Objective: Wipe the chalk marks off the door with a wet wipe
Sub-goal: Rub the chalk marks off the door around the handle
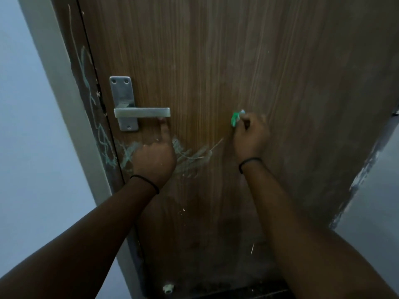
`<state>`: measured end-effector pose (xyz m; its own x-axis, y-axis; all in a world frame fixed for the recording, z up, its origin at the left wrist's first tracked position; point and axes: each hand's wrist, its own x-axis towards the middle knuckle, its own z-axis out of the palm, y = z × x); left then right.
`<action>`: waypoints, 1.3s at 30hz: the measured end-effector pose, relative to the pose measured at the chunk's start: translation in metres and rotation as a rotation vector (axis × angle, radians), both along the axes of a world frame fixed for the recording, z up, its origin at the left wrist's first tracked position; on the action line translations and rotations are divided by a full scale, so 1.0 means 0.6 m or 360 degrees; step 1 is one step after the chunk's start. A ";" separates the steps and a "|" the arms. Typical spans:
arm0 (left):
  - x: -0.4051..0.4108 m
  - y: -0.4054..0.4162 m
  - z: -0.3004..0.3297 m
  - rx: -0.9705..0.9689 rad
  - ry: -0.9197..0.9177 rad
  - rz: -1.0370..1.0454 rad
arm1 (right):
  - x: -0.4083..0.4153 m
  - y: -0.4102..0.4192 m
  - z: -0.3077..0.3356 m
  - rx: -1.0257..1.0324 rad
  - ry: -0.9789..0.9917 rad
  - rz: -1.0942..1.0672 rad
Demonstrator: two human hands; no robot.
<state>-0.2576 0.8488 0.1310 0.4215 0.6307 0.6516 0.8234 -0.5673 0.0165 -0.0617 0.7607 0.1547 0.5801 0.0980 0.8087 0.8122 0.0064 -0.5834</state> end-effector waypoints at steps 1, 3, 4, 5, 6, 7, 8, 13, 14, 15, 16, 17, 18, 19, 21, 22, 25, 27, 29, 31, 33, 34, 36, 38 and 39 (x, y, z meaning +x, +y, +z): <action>-0.002 -0.002 0.000 -0.0016 -0.0015 -0.0027 | -0.009 0.009 0.011 0.0039 -0.0020 0.0028; -0.007 -0.007 -0.005 -0.0039 -0.0046 -0.0055 | -0.039 0.023 -0.007 -0.0107 -0.0135 0.0183; -0.011 -0.009 -0.008 -0.0048 -0.0074 -0.0078 | -0.048 0.024 -0.024 -0.0196 -0.0179 0.0253; -0.016 -0.011 -0.011 -0.0056 -0.0104 -0.0112 | -0.050 0.017 -0.037 -0.0233 -0.0182 0.0296; -0.022 -0.011 -0.015 -0.0049 -0.0125 -0.0134 | -0.043 0.008 -0.041 -0.0216 -0.0135 0.0285; -0.028 -0.010 -0.019 -0.0021 -0.0132 -0.0133 | -0.033 0.003 -0.033 -0.0146 -0.0074 0.0214; -0.032 -0.008 -0.022 0.0012 -0.0124 -0.0132 | -0.018 0.003 -0.017 -0.0040 -0.0023 0.0111; -0.043 -0.016 -0.080 -0.0053 -0.0032 -0.0273 | -0.052 0.026 -0.015 -0.0139 -0.0232 0.0183; -0.045 -0.020 -0.100 -0.0088 0.0008 -0.0310 | -0.060 0.021 -0.044 -0.0274 -0.0268 0.0243; -0.048 -0.025 -0.121 -0.0118 0.0036 -0.0347 | -0.060 0.009 -0.069 -0.0343 -0.0277 0.0271; -0.051 -0.026 -0.142 -0.0145 0.0055 -0.0361 | -0.054 -0.004 -0.085 -0.0343 -0.0244 0.0260; -0.055 -0.026 -0.161 -0.0169 0.0072 -0.0350 | -0.045 -0.009 -0.087 -0.0294 -0.0176 0.0210; -0.059 -0.024 -0.174 -0.0192 0.0092 -0.0328 | -0.034 -0.006 -0.080 -0.0225 -0.0100 0.0145; -0.062 -0.021 -0.186 -0.0210 0.0111 -0.0306 | -0.032 0.002 -0.070 -0.0154 -0.0056 0.0103; -0.064 -0.016 -0.201 -0.0213 0.0115 -0.0264 | -0.053 0.026 -0.056 -0.0124 -0.0128 0.0173; -0.064 -0.013 -0.204 -0.0217 0.0090 -0.0233 | -0.068 0.036 -0.063 -0.0200 -0.0189 0.0243; -0.063 -0.003 -0.207 -0.0234 0.0029 -0.0204 | -0.073 0.032 -0.105 -0.0430 -0.0338 0.0364; -0.068 0.001 -0.218 -0.0215 0.0095 -0.0186 | -0.053 0.022 -0.107 -0.0329 -0.0308 0.0305; -0.071 0.003 -0.229 -0.0204 0.0174 -0.0198 | -0.047 0.035 -0.087 -0.0118 -0.0210 0.0207; -0.067 0.003 -0.235 -0.0201 0.0195 -0.0199 | -0.073 0.058 -0.080 -0.0113 -0.0288 0.0188; -0.058 0.001 -0.233 -0.0213 0.0182 -0.0170 | -0.097 0.063 -0.114 -0.0293 -0.0480 0.0256; -0.055 0.001 -0.230 -0.0208 0.0167 -0.0169 | -0.097 0.054 -0.132 -0.0373 -0.0540 0.0297; -0.054 0.004 -0.227 -0.0155 0.0150 -0.0175 | -0.074 0.028 -0.152 -0.0411 -0.0522 0.0253; -0.056 0.010 -0.225 -0.0108 0.0162 -0.0195 | -0.050 0.018 -0.138 -0.0260 -0.0296 0.0050; -0.058 0.012 -0.227 -0.0110 0.0168 -0.0202 | -0.046 0.022 -0.124 -0.0165 -0.0167 -0.0027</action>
